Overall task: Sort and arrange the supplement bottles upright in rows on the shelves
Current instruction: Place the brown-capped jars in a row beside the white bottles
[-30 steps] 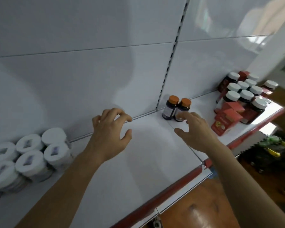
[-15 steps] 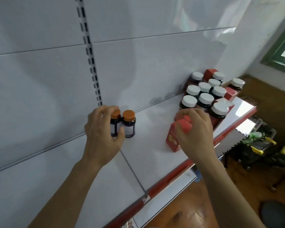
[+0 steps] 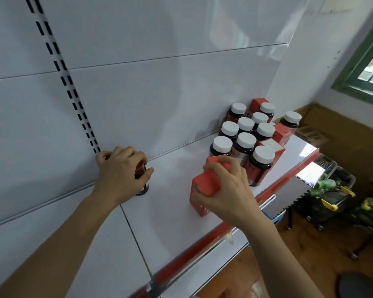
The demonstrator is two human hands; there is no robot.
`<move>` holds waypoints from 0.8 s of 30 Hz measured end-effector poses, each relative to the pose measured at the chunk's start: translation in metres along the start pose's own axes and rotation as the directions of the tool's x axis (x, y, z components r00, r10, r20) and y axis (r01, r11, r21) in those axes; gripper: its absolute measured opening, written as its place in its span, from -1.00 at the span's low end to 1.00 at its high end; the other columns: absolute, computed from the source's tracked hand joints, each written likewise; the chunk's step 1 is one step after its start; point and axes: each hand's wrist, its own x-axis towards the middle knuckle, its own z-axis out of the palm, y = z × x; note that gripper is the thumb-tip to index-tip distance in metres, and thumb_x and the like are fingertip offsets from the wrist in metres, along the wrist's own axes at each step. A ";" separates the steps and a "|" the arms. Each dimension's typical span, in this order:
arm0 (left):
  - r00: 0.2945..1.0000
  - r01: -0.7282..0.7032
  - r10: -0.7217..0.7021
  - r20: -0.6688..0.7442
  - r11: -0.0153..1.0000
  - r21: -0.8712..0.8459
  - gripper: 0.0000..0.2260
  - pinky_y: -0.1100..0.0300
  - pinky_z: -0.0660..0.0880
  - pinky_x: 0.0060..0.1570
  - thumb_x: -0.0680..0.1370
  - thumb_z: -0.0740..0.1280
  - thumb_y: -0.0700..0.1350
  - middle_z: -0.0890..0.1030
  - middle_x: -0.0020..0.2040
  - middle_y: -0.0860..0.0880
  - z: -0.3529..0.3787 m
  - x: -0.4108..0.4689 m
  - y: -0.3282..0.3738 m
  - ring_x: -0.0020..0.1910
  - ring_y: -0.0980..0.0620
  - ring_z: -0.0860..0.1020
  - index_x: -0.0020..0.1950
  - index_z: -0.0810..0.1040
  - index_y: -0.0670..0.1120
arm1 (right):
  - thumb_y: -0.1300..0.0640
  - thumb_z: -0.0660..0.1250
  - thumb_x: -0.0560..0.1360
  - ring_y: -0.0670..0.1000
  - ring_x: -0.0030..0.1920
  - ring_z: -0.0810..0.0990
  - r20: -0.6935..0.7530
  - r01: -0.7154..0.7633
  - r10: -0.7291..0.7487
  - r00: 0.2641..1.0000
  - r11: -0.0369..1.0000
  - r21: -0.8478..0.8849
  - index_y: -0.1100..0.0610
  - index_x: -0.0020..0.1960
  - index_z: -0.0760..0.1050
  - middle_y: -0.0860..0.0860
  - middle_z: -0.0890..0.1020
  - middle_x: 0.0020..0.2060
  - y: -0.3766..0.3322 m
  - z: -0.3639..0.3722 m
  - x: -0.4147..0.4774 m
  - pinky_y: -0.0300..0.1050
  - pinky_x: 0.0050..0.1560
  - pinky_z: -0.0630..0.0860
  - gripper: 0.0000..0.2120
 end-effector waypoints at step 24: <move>0.978 0.174 -0.192 -0.076 0.964 -0.200 -0.46 0.09 0.51 -0.22 0.50 0.13 0.40 0.63 -0.11 0.03 -0.058 -0.065 -0.072 -0.17 -0.03 0.56 0.05 0.60 -0.01 | -0.32 0.48 0.29 0.01 0.27 0.24 -0.012 0.286 -0.286 0.958 0.956 0.065 -0.19 0.27 0.38 -0.16 0.20 0.40 -0.110 0.053 0.027 -0.09 0.12 0.41 -0.38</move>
